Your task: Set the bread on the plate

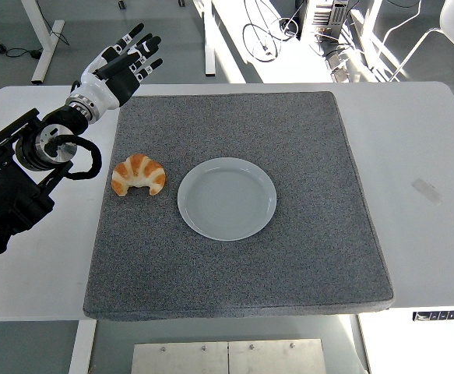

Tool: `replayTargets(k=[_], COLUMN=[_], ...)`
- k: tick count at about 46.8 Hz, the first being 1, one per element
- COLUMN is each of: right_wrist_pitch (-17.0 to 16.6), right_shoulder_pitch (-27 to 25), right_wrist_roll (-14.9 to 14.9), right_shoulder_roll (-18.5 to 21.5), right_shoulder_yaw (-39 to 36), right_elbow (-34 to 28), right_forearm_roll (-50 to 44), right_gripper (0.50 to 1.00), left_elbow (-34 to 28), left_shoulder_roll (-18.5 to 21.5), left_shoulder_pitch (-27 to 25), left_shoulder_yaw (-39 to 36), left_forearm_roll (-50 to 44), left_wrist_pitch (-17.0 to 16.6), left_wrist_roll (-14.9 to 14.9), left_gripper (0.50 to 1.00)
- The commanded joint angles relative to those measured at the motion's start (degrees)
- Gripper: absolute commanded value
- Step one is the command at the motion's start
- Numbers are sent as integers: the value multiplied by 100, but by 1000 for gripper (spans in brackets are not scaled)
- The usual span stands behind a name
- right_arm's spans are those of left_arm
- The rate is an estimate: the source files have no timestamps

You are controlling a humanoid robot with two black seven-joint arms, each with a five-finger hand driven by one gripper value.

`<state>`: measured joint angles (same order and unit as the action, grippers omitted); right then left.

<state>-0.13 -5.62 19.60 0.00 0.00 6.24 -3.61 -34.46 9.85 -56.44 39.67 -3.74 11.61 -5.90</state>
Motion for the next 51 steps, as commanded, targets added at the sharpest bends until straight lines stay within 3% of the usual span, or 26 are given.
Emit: replayTargets(k=[1, 9, 23, 32, 35, 41, 44, 48, 51], right_wrist_pitch=[-4, -4, 4, 4, -4, -4, -4, 4, 4], right_shoulder_pitch=[0, 0, 0, 0, 0, 9, 0, 0, 0], right_wrist_roll=[0, 0, 0, 0, 0, 0, 0, 0, 0], right_shoulder_roll=[0, 0, 0, 0, 0, 0, 0, 0, 0], right_shoulder_yaw=[0, 0, 0, 0, 0, 0, 0, 0, 0], right_elbow=[0, 0, 0, 0, 0, 0, 0, 0, 0], right_forearm_roll=[0, 0, 0, 0, 0, 0, 0, 0, 0], right_gripper=[1000, 1000, 1000, 1000, 1000, 1000, 1000, 1000, 1000], left_elbow=[0, 0, -192, -1045, -1142, -1195, -1317, -1423, -1808], left_shoulder_roll=[-1, -1, -176, 350, 509, 649, 755, 799, 904], left_shoulder_pitch=[-8, -25, -61, -25, -52, -34, 10, 27, 27], left_shoulder_yaw=[-3, 6, -56, -556, -609, -592, -557, -504, -609], left_forearm_roll=[14, 23, 49, 171, 504, 2147, 2868, 3292, 3336], left_wrist_pitch=[0, 26, -422, -484, -484, -484, -501, -764, -1081], left_wrist_roll=[-8, 10, 10, -25, -25, -43, -200, -640, -711], left_gripper=[984, 984, 984, 984, 984, 984, 977, 971, 972])
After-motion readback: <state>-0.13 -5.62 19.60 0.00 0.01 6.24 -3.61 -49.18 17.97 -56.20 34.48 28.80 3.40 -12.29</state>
